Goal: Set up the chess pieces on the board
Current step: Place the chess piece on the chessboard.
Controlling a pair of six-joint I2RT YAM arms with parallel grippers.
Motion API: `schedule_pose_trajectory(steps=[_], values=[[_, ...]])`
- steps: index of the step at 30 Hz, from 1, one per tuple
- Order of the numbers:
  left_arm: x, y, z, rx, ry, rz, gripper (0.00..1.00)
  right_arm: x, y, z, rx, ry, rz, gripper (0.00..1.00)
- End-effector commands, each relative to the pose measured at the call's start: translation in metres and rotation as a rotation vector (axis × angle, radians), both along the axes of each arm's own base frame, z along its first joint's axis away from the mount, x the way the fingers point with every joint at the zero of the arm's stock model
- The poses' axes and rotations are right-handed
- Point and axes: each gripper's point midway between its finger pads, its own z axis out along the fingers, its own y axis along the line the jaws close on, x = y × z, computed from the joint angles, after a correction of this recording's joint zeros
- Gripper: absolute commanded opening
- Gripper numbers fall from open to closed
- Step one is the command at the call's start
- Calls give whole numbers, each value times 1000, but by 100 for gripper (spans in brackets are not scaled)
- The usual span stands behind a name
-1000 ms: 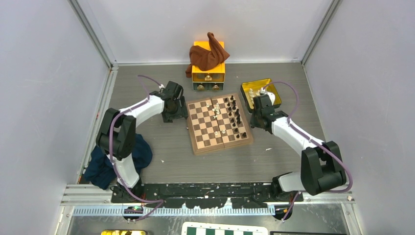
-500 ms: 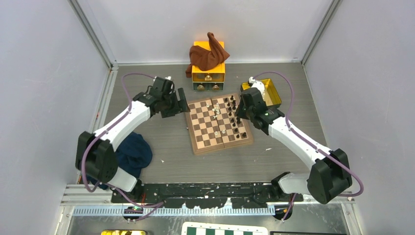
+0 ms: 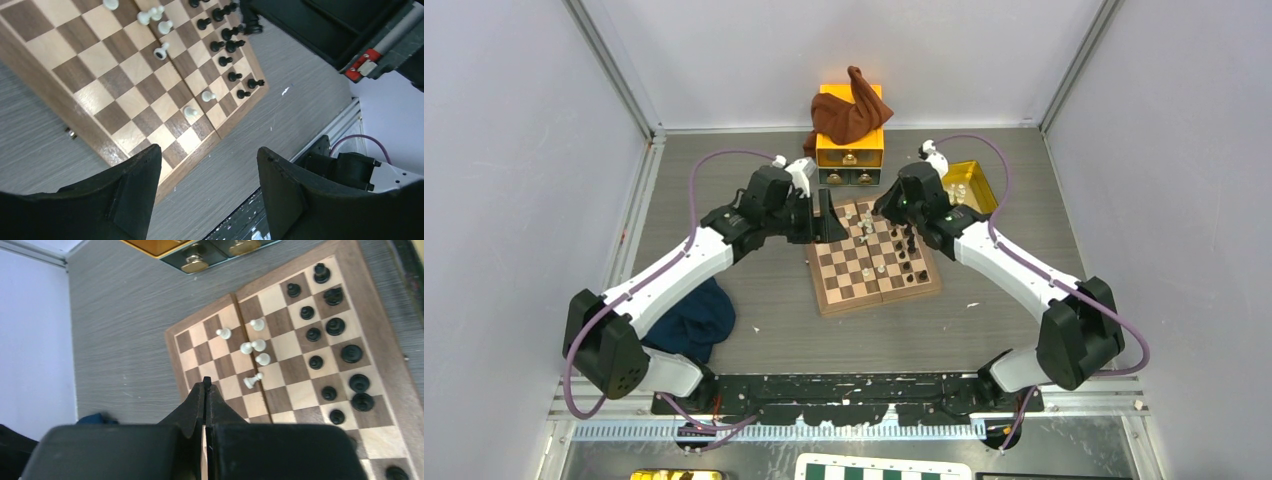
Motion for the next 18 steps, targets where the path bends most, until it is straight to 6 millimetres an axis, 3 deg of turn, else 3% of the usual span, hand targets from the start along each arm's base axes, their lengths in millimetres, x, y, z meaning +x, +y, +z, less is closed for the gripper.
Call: schedule_pose_trajectory(steps=[1, 18], values=[[2, -21, 35, -88, -138, -102, 71, 12, 28, 53, 177, -91, 21, 1], [30, -54, 41, -162, -175, -126, 61, -8, 63, 65, 386, -31, 143, 1]])
